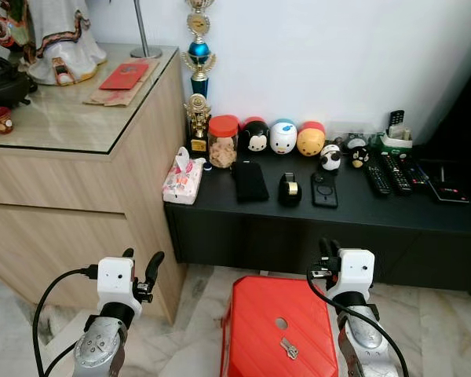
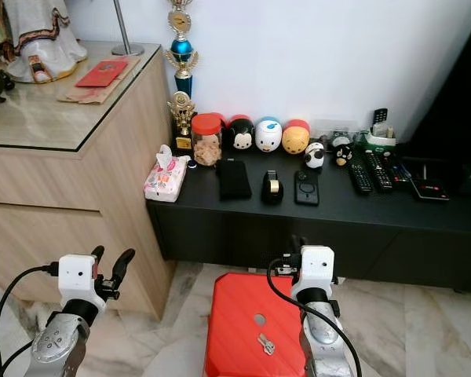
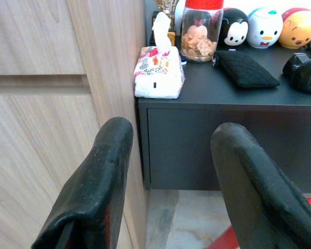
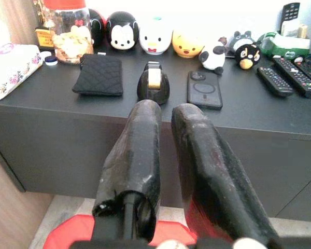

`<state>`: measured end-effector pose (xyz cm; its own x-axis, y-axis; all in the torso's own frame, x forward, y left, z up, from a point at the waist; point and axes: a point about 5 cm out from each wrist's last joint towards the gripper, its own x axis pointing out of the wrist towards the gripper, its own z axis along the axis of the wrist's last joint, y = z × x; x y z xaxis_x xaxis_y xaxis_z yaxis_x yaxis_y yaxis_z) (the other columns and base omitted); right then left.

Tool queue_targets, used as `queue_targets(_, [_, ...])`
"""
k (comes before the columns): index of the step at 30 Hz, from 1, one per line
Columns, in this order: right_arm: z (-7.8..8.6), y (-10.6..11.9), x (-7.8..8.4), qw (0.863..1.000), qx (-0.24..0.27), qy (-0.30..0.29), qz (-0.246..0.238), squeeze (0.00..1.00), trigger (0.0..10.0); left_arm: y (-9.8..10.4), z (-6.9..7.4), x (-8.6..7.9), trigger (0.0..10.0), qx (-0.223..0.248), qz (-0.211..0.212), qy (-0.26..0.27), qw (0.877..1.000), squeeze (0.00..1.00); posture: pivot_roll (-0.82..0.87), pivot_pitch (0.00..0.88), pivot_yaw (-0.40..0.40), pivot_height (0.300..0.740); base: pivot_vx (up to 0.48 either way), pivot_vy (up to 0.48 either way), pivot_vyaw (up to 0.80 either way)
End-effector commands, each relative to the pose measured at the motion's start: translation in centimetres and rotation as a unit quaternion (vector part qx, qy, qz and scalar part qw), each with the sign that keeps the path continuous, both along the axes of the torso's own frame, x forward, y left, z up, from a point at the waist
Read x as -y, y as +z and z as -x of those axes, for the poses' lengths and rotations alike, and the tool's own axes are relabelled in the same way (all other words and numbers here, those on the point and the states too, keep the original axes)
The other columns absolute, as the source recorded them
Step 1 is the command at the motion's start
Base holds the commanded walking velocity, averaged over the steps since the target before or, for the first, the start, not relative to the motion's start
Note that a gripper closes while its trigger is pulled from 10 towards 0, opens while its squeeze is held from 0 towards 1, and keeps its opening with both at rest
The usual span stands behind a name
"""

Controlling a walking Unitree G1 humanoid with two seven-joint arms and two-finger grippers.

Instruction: Hang keys on a hook

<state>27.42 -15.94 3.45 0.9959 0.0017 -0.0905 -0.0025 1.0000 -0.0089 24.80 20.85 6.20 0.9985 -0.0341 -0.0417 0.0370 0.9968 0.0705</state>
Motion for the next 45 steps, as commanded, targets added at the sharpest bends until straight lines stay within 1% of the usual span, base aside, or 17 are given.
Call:
queue_targets(1, [0.1,-0.4,0.3,1.0,-0.013,-0.001,0.003,0.0,10.0,0.0,0.1,0.2,10.0,-0.003,-0.004,-0.006,1.0,0.0,-0.05,0.0,-0.049,0.701,0.0,0.0,0.0])
queue_targets(2, [0.1,-0.5,0.4,1.0,-0.015,0.001,0.004,0.0,10.0,0.0,0.1,0.2,10.0,-0.004,-0.003,-0.007,1.0,0.0,-0.05,0.0,-0.049,0.691,0.0,0.0,0.0])
queue_targets(3, [0.1,-0.5,0.4,1.0,-0.015,0.001,0.004,0.0,10.0,0.0,0.1,0.2,10.0,-0.004,-0.003,-0.007,1.0,0.0,-0.05,0.0,-0.049,0.691,0.0,0.0,0.0])
queue_targets(5, [0.1,-0.6,0.3,1.0,-0.019,0.005,0.005,0.0,10.0,0.0,0.2,0.2,10.0,-0.006,-0.003,-0.006,1.0,0.0,-0.05,0.0,-0.051,0.671,0.0,0.0,0.0])
queue_targets(6, [0.1,-0.6,0.3,1.0,-0.019,0.005,0.005,0.0,10.0,0.0,0.2,0.2,10.0,-0.006,-0.003,-0.006,1.0,0.0,-0.05,0.0,-0.051,0.671,0.0,0.0,0.0])
queue_targets(8, [0.1,-0.6,0.1,1.0,-0.021,0.012,0.009,0.0,10.0,-0.1,0.2,0.3,10.0,-0.008,-0.006,-0.005,1.0,0.0,-0.05,0.0,-0.052,0.651,0.0,0.0,0.0])
queue_targets(9, [0.1,-0.6,0.1,1.0,-0.021,0.012,0.009,0.0,10.0,-0.1,0.2,0.3,10.0,-0.008,-0.006,-0.005,1.0,0.0,-0.05,0.0,-0.052,0.651,0.0,0.0,0.0])
queue_targets(11, [0.1,-0.6,0.0,1.0,-0.02,0.018,0.007,0.0,10.0,-0.1,0.1,0.4,10.0,-0.008,-0.004,-0.006,1.0,0.0,-0.05,0.0,-0.053,0.636,0.0,0.0,0.0])
queue_targets(14, [0.3,-0.6,-0.2,0.999,-0.018,0.036,0.0,0.0,10.0,-0.1,0.1,0.6,10.0,-0.008,-0.002,-0.008,1.0,0.0,-0.05,0.0,-0.055,0.636,0.0,0.0,0.0])
queue_targets(25, [0.5,-1.3,-0.6,0.998,-0.038,0.055,-0.004,0.0,10.0,-0.3,0.2,0.9,10.0,-0.01,0.001,-0.011,1.0,0.0,-0.05,0.0,-0.06,0.636,0.0,0.0,0.0])
queue_targets(45, [0.6,-1.7,-0.4,0.997,-0.051,0.058,0.001,0.0,10.0,-0.4,-0.1,1.5,10.0,-0.015,0.007,-0.016,1.0,0.0,-0.05,0.0,-0.061,0.632,0.0,0.0,0.0])
